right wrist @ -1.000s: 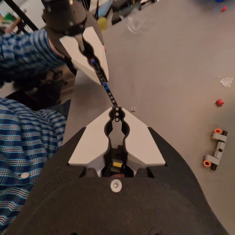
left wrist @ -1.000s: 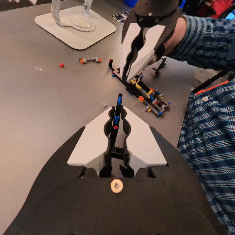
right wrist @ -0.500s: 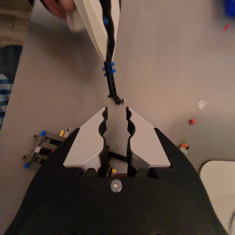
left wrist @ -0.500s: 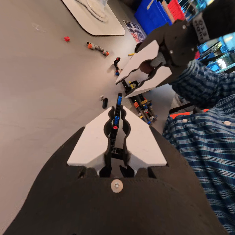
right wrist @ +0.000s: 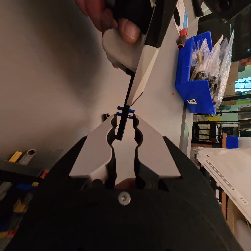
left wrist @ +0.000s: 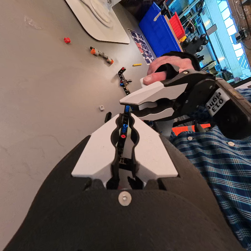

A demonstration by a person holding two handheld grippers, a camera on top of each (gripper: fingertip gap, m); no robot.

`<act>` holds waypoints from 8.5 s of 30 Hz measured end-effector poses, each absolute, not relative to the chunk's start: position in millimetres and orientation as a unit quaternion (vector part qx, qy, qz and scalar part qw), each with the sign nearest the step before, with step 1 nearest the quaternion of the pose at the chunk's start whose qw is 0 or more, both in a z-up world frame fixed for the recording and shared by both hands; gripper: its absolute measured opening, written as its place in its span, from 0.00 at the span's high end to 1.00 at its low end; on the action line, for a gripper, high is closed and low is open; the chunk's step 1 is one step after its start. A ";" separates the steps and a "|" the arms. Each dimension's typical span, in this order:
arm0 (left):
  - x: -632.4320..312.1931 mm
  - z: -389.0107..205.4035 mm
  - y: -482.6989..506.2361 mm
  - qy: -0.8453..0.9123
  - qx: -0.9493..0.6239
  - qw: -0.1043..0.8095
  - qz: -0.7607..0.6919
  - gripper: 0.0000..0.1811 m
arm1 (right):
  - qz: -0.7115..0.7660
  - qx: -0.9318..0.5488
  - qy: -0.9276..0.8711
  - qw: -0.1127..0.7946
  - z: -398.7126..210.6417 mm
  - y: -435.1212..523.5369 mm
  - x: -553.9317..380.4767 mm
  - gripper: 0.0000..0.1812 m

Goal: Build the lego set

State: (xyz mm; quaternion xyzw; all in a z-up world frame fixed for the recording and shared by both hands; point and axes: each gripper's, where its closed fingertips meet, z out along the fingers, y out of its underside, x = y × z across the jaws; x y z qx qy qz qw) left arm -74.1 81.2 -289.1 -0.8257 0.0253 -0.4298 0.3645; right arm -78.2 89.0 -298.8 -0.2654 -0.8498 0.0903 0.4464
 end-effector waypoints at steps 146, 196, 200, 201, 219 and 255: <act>-74.3 -157.5 97.5 -0.091 -0.572 0.601 -0.550 0.97 | 0.653 -0.501 -0.519 0.230 -170.5 92.4 -74.7 0.99; -36.5 -218.7 83.4 0.326 -0.785 0.495 -0.179 0.97 | 0.316 -0.398 -0.821 0.261 -223.4 82.8 -38.2 0.99; -63.9 -216.0 81.4 0.278 -0.798 0.501 -0.187 0.97 | 0.261 -0.395 -0.839 0.270 -235.4 100.3 -29.4 0.99; -58.6 -220.6 79.5 0.275 -0.802 0.490 -0.205 0.97 | 0.258 -0.396 -0.839 0.270 -234.1 101.7 -30.5 0.99; -62.7 -343.4 31.3 0.435 -0.871 0.086 -0.210 0.97 | 0.276 -0.452 -0.817 0.226 -286.9 110.1 2.0 1.00; -29.7 -322.1 8.6 0.437 -0.867 0.164 -0.175 0.97 | 0.328 -0.469 -0.784 0.241 -278.2 75.3 16.5 0.99</act>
